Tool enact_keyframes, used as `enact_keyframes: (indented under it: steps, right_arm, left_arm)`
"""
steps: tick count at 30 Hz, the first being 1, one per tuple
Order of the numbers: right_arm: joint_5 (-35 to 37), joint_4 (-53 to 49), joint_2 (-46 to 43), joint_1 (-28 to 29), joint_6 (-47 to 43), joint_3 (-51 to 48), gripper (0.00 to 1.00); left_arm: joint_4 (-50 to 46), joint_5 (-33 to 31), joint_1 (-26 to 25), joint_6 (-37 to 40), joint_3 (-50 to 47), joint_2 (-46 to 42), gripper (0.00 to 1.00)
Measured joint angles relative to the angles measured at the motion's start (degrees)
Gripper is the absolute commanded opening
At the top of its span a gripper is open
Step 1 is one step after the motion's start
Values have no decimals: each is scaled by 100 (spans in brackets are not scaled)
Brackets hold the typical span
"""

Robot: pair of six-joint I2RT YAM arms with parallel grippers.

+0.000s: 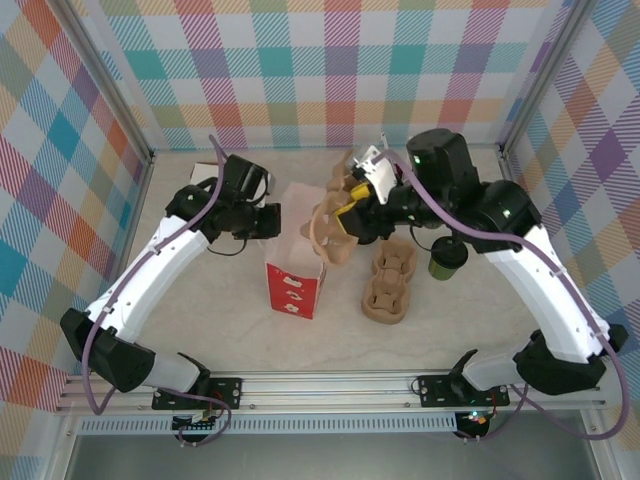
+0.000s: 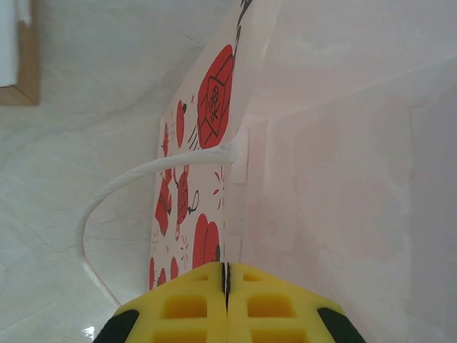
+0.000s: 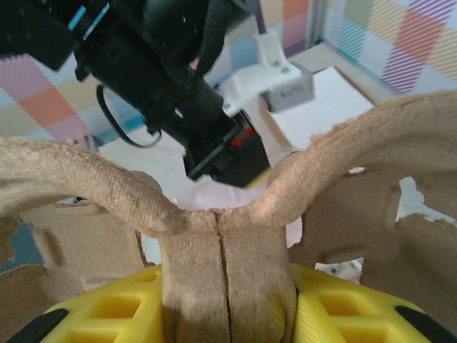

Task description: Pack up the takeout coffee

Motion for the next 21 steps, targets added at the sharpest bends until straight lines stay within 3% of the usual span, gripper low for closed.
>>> enact_keyframes:
  steps: [7,13,21]
  right_arm:
    - [-990,111,463,-470,592,162,38]
    - [-1893,302,695,-890,979,136,37]
    - [-2503,221,1368,-944,953,267,37]
  left_arm:
    - [247,308,-258,-101,0,11,5]
    - [461,442,-258,-127,0,61,31]
    - [376,188,-188,-85,229,37,65]
